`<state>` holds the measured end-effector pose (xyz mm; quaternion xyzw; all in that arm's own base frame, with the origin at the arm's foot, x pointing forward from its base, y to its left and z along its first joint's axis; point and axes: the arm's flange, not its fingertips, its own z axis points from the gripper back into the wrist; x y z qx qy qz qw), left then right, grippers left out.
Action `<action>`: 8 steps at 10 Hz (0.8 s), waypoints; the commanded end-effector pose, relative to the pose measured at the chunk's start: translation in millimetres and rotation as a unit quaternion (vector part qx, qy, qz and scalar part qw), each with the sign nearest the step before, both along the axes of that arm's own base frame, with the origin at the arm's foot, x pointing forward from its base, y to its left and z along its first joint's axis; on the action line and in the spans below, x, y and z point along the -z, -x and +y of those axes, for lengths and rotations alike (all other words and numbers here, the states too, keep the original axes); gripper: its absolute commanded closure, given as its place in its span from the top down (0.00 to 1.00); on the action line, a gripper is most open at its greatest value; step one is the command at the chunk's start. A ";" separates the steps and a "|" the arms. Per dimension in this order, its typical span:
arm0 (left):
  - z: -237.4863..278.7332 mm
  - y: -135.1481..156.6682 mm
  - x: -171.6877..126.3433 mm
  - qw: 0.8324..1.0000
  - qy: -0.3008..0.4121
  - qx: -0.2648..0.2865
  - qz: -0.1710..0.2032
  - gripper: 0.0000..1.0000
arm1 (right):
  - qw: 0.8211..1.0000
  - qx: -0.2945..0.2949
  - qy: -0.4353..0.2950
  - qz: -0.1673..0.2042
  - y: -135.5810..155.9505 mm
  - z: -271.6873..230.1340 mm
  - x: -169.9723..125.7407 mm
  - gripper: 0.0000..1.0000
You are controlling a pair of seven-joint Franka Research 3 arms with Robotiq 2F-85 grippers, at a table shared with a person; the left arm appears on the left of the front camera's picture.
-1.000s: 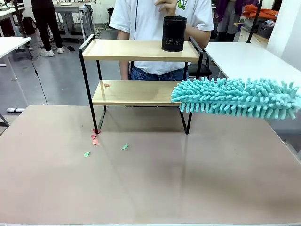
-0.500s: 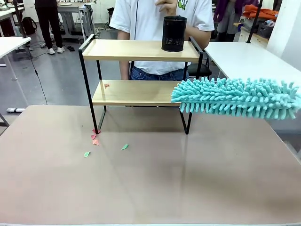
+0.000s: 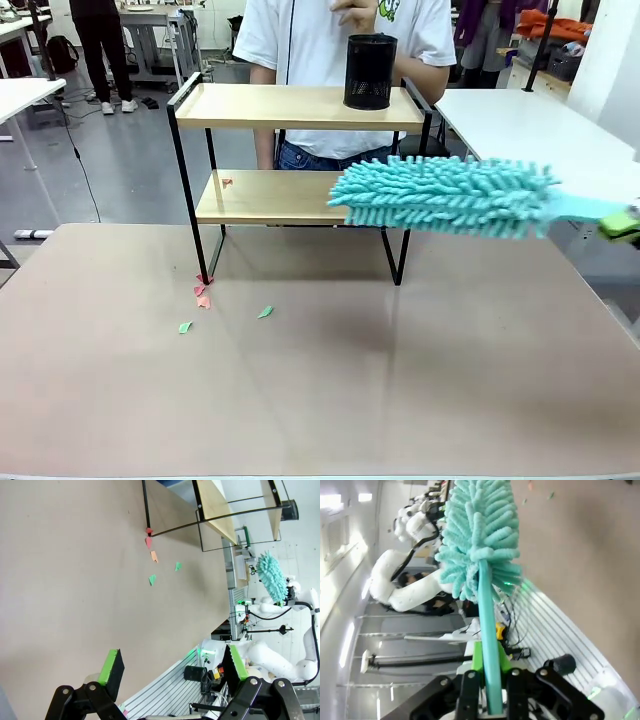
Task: Clean the shelf.
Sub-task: Clean the remaining tier of the Shelf with the Duster once objects are removed.
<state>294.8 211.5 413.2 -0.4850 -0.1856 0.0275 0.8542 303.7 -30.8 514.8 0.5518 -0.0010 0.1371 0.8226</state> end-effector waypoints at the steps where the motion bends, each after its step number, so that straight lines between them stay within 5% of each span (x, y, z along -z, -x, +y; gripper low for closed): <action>1: -0.3 -1.5 -0.3 1.000 0.009 0.002 -0.018 1.00 | 0.998 0.038 0.040 -0.031 -2.5 53.8 -1.3 0.12; 3: -0.3 -1.5 -0.3 1.000 0.009 0.002 -0.018 1.00 | 0.993 0.064 0.083 -0.050 -16.7 102.6 -6.1 0.12; 4: -0.3 -1.5 -0.3 1.000 0.009 0.002 -0.018 1.00 | 0.982 0.104 0.130 -0.092 -26.0 131.5 -10.3 0.12; 8: -0.3 -1.5 -0.3 1.000 0.009 0.002 -0.018 1.00 | 0.972 0.094 0.169 -0.136 -63.8 218.8 -19.7 0.04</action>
